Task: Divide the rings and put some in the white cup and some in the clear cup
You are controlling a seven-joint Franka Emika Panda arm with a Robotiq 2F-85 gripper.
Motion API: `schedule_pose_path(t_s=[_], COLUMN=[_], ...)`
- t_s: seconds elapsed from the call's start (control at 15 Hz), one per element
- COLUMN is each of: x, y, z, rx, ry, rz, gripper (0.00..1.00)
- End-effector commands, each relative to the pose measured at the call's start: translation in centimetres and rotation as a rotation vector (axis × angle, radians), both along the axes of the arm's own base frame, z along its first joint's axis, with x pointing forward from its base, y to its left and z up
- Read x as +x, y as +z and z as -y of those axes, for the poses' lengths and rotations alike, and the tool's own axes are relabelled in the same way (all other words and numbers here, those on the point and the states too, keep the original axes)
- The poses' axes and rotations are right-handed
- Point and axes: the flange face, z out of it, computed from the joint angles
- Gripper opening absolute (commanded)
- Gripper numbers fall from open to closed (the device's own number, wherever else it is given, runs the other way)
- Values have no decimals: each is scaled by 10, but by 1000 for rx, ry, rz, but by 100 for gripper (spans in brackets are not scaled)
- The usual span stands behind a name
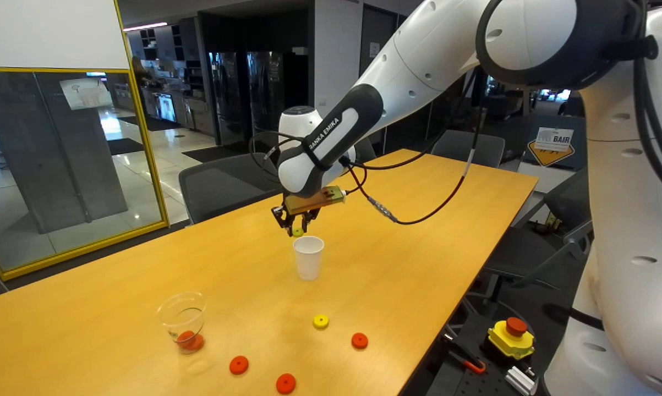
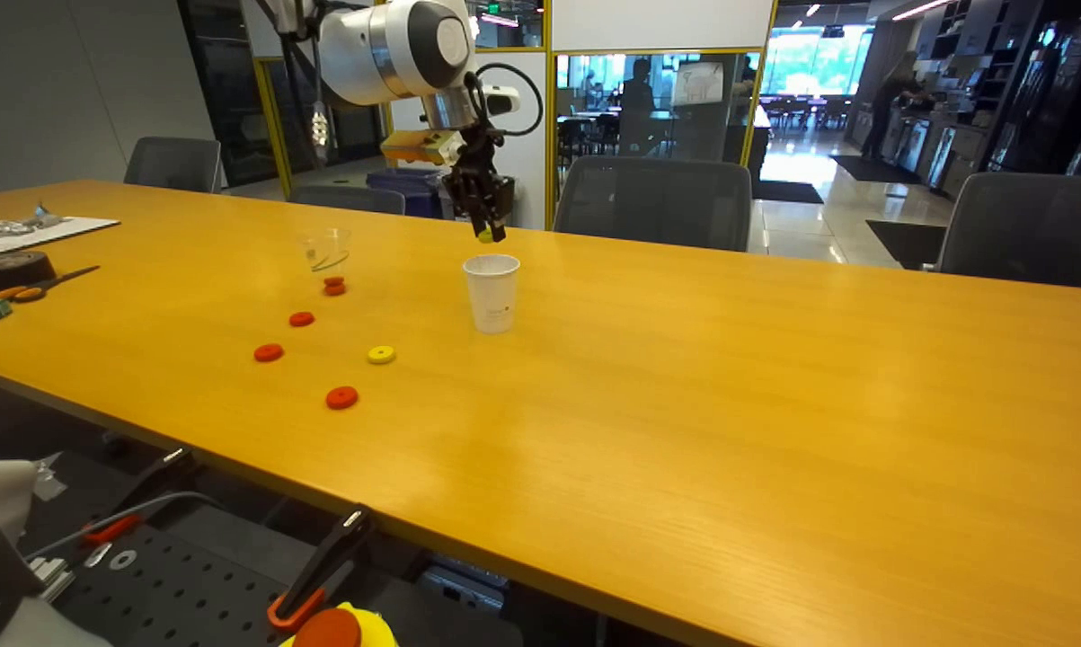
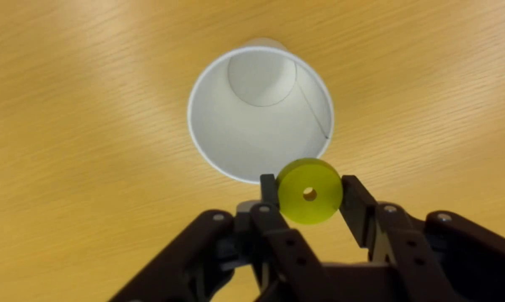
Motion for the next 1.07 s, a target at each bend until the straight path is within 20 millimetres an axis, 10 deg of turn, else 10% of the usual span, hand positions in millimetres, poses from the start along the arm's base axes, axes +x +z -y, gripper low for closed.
schedule_pose_path(t_s=[0.0, 0.87, 0.93, 1.0], x=[-16, -23, -22, -21], y=[6, -12, -11, -11], z=[13, 14, 14, 14], rx=[-12, -4, 0, -1], ry=[-35, -51, -55, -56], rz=[-19, -90, -89, -87], gripper=[22, 24, 67, 67])
